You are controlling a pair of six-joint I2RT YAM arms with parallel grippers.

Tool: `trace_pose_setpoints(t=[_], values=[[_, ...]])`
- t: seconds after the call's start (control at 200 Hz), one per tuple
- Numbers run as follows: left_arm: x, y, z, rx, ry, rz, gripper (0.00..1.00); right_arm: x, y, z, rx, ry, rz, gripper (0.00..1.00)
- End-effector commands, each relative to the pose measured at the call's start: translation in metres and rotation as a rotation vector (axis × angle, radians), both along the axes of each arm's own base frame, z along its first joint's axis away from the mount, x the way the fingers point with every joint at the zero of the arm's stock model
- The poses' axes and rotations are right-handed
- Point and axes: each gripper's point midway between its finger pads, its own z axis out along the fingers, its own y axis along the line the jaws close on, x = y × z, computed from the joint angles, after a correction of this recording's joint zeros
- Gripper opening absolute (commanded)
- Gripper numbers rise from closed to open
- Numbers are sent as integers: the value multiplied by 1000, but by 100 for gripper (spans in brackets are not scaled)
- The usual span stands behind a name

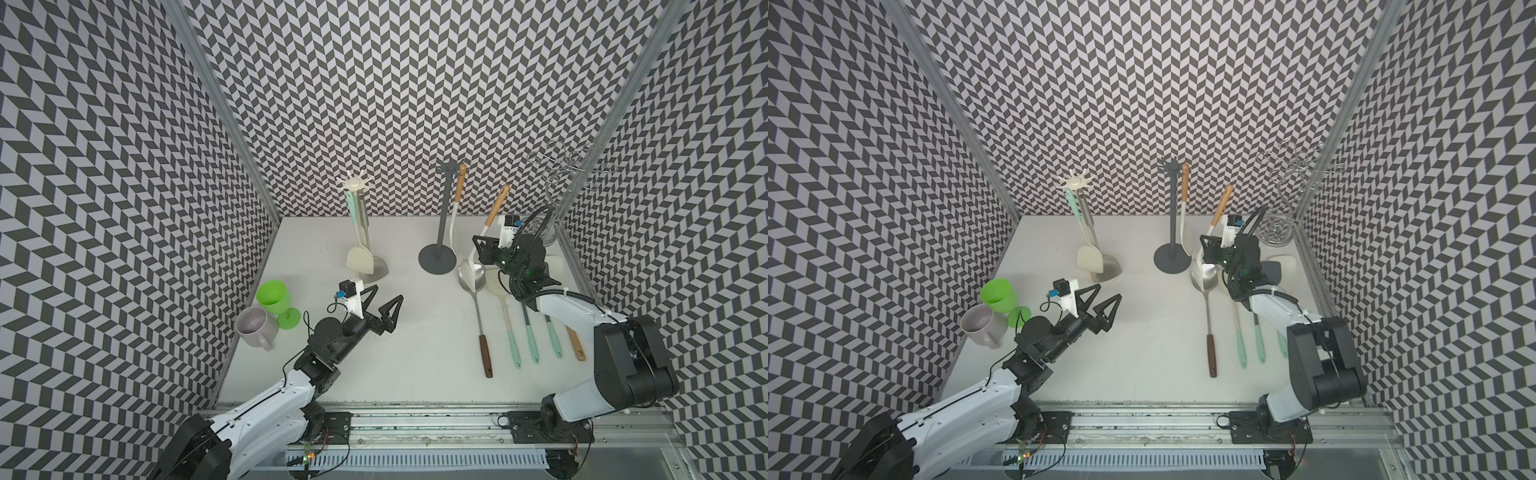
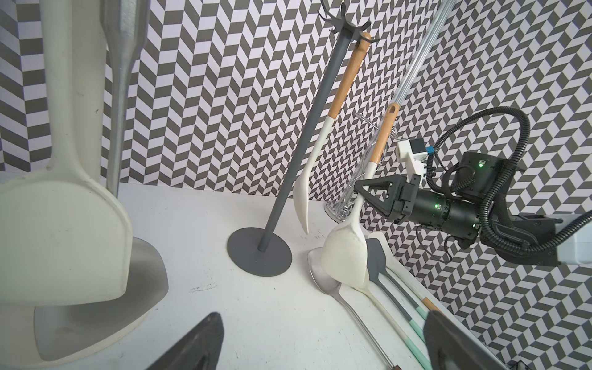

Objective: Take the spatula off the kitchen utensil rack
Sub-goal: Place the spatula at the center of the board.

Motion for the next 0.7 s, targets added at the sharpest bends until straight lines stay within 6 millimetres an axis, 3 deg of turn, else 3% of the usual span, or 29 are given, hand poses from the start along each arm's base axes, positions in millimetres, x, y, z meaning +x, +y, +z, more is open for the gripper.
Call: trace_pose_setpoints(t=[0.0, 0.285, 0.696], values=[[-5, -1, 10, -24, -27, -20, 99, -17, 17, 29, -3, -92, 62, 0], [-8, 3, 11, -37, -36, -11, 99, -57, 53, 19, -46, -75, 160, 0], [-6, 1, 10, -24, -35, -10, 99, -84, 70, 2, -63, -56, 235, 0]])
